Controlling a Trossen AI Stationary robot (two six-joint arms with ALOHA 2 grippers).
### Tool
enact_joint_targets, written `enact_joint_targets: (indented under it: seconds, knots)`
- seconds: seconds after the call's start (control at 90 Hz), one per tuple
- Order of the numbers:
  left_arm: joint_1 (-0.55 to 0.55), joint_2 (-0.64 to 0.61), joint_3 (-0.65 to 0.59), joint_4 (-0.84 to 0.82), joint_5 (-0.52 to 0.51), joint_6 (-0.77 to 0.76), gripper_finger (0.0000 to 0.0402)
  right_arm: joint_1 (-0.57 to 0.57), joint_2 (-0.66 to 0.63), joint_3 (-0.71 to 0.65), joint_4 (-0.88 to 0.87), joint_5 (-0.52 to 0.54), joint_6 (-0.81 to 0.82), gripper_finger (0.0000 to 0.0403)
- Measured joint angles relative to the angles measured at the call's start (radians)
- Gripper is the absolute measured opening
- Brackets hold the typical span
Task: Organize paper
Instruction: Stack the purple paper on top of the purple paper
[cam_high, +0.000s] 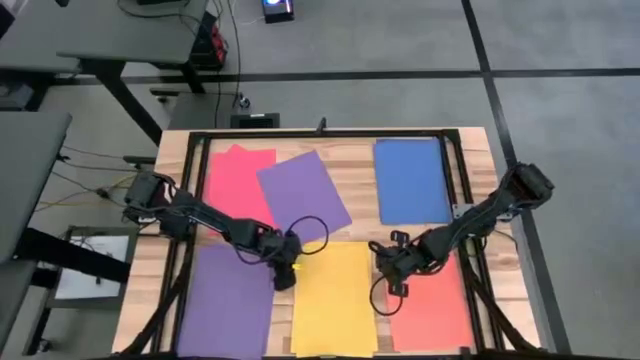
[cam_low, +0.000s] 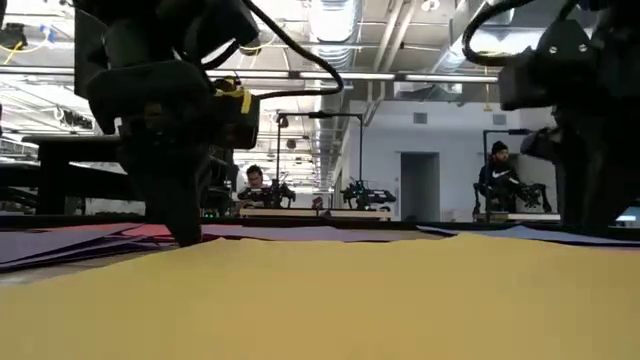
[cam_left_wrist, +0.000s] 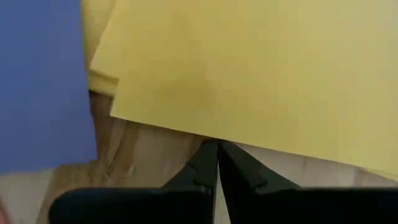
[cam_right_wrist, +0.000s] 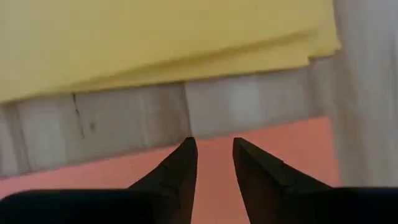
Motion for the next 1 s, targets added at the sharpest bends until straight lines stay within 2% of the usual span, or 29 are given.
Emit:
enact_joint_targets:
  seconds: [0.156,0.367,0.511,1.0]
  knots:
    - [0.003,0.001,0.0,0.008,-0.011,0.0,0.0,-0.042,0.01,-0.039,0.122,-0.001,-0.073,0.0067]
    - [0.003,0.002,0.0,0.007,-0.014,-0.012,0.0,-0.093,0.099,-0.045,0.131,-0.038,-0.099,0.0043]
    - [0.003,0.002,0.0,0.008,-0.016,-0.014,0.0,-0.103,0.108,-0.045,0.163,-0.047,-0.123,0.0031]
    - [0.026,-0.013,0.0,-0.003,-0.009,-0.022,0.0,-0.137,0.1,-0.045,0.22,-0.079,-0.179,0.0016]
